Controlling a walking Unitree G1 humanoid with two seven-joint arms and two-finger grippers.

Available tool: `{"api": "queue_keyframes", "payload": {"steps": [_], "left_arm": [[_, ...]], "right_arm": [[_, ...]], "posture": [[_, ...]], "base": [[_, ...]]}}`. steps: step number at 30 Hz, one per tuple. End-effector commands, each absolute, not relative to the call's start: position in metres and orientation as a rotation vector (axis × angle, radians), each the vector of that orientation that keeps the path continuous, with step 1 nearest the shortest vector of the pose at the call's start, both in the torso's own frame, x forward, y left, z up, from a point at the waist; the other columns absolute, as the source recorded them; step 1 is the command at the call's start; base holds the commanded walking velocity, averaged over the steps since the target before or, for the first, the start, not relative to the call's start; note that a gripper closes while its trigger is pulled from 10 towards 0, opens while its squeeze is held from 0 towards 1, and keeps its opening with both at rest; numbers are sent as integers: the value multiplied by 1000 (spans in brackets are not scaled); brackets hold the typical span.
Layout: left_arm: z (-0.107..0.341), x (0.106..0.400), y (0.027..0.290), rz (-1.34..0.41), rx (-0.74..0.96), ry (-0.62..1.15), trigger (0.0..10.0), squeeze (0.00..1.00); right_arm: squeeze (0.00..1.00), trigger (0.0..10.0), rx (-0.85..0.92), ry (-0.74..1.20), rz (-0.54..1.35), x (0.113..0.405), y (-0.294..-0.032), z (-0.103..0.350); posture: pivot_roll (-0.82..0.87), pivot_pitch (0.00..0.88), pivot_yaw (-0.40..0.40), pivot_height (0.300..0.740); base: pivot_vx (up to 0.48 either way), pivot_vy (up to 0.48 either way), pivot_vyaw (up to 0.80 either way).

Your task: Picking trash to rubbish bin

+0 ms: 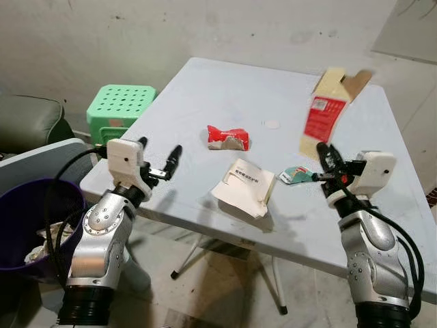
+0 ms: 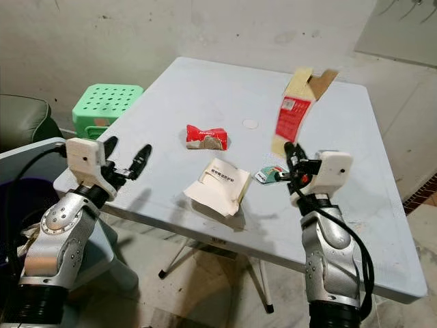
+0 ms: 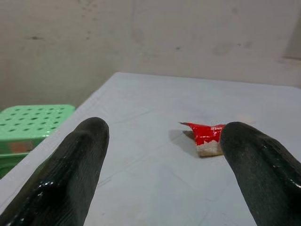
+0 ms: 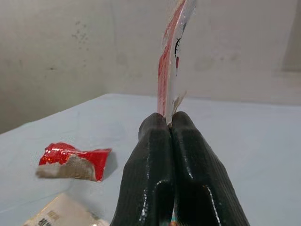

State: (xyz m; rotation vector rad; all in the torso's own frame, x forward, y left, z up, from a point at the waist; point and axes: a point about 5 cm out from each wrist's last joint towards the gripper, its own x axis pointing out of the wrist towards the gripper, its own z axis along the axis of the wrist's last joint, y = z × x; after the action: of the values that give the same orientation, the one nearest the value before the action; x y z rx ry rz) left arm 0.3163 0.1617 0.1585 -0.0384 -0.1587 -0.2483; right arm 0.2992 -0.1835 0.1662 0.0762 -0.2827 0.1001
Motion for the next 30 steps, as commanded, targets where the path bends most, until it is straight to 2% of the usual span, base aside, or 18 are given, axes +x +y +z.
{"api": "queue_keyframes", "payload": {"steps": [1,3,9,18,30], "left_arm": [[162,318,157,-226,3,-207,10000,0],[161,317,154,-211,40,-237,10000,0],[150,315,157,-144,-24,-246,10000,0],[150,322,153,-154,-10,-253,10000,0],[155,332,159,-164,4,-254,10000,0]], "right_arm": [[0,10000,24,-310,84,296,-179,166],[0,10000,-41,-329,67,293,-174,161],[0,10000,-56,-297,5,290,-180,146],[0,10000,-76,-294,-5,298,-183,144],[0,10000,-62,-273,44,302,-170,141]], "posture": [[59,0,-23,715],[59,0,-23,715],[60,0,-23,715],[61,0,-24,715],[64,2,-31,715]], "base": [[0,0,0],[0,0,0],[0,0,0],[0,0,781],[0,0,794]]}}
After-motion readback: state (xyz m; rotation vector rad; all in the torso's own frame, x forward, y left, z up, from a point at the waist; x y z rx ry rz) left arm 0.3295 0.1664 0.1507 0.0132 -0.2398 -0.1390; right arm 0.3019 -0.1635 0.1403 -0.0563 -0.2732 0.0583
